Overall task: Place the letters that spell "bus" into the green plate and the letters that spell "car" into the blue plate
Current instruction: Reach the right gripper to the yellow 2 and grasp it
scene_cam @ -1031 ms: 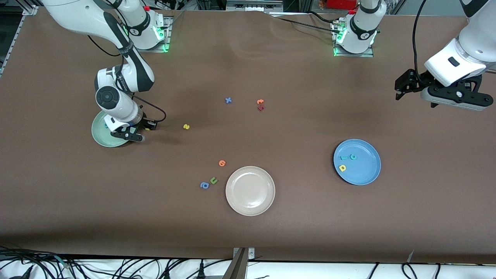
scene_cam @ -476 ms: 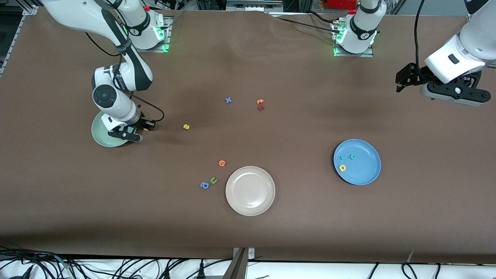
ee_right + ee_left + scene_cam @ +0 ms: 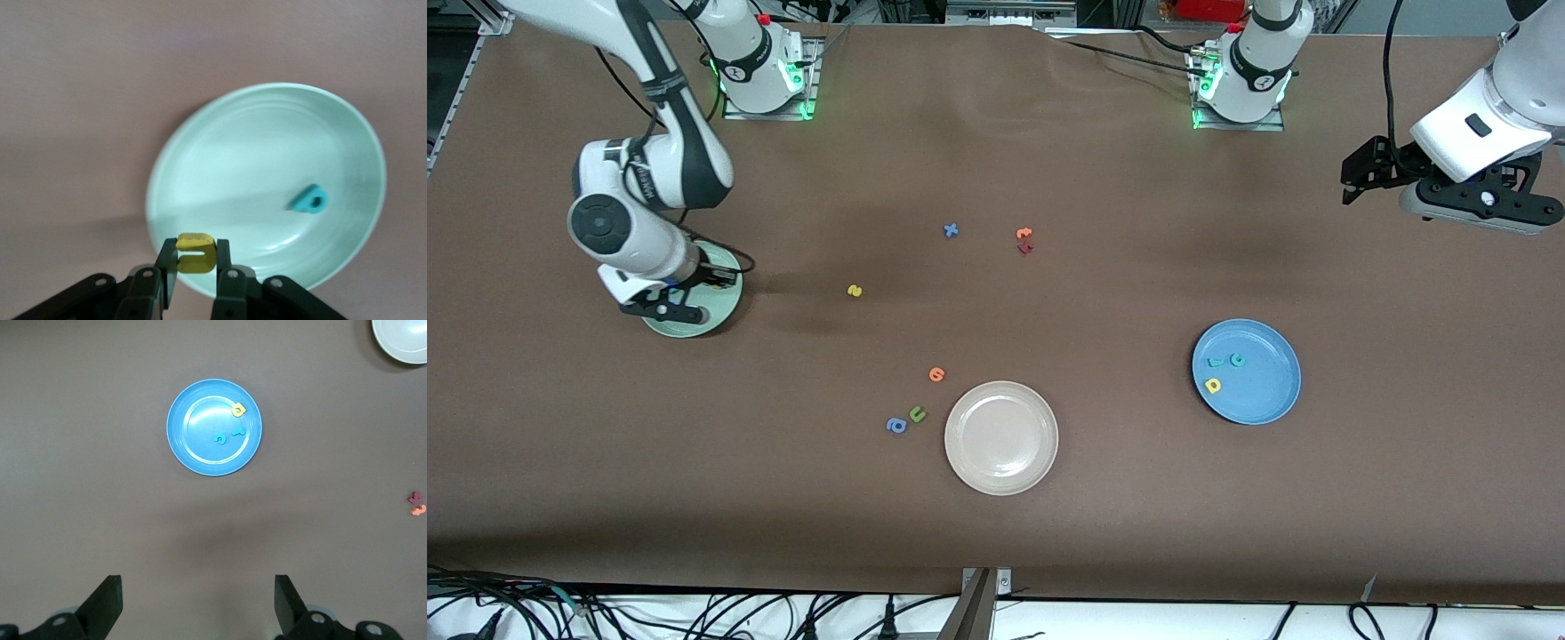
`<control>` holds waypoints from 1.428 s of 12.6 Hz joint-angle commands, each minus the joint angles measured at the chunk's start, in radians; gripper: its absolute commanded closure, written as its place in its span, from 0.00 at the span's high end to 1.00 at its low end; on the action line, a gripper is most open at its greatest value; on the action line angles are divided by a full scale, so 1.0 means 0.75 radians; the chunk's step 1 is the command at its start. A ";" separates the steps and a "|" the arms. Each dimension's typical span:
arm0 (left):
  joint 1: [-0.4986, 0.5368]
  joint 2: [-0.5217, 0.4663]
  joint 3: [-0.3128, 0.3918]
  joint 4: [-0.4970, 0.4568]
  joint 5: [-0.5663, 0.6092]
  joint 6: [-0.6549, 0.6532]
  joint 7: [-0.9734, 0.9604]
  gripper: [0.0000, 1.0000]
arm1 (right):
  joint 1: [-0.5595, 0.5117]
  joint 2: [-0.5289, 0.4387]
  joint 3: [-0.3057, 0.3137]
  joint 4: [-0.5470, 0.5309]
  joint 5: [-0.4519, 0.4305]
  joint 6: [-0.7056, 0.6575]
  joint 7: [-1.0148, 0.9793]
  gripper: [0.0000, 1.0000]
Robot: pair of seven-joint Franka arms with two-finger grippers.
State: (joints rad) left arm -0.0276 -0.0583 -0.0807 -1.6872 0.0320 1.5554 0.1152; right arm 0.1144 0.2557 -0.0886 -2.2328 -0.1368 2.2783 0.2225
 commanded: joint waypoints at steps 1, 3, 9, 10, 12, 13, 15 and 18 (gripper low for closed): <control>0.020 -0.035 0.003 -0.013 -0.022 -0.018 0.002 1.00 | -0.009 0.064 -0.039 -0.003 0.019 0.012 -0.102 0.20; 0.025 -0.035 0.001 -0.013 -0.022 -0.018 0.002 1.00 | -0.009 0.068 -0.039 -0.003 0.019 0.016 -0.102 0.74; 0.023 -0.035 -0.005 -0.013 -0.022 -0.018 0.002 1.00 | -0.003 -0.016 0.183 0.009 0.041 -0.007 0.248 0.99; 0.023 -0.035 -0.005 -0.013 -0.022 -0.020 0.000 1.00 | -0.003 -0.012 0.246 0.011 0.041 0.006 0.365 0.99; 0.023 -0.037 -0.005 -0.013 -0.022 -0.022 0.002 1.00 | 0.005 0.023 0.337 0.022 0.041 0.057 0.523 0.98; 0.023 -0.037 -0.005 -0.013 -0.022 -0.022 0.000 1.00 | 0.005 0.043 0.378 0.026 0.041 0.093 0.562 0.98; 0.023 -0.039 -0.007 -0.017 -0.022 -0.025 0.000 1.00 | 0.005 0.101 0.447 0.028 0.041 0.189 0.570 0.98; 0.023 -0.047 -0.007 -0.019 -0.022 -0.025 0.000 1.00 | 0.009 0.197 0.501 0.028 0.037 0.337 0.570 0.98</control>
State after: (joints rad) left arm -0.0172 -0.0652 -0.0813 -1.6872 0.0320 1.5493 0.1152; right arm 0.1268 0.3557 0.2687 -2.2184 -0.1180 2.4764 0.6440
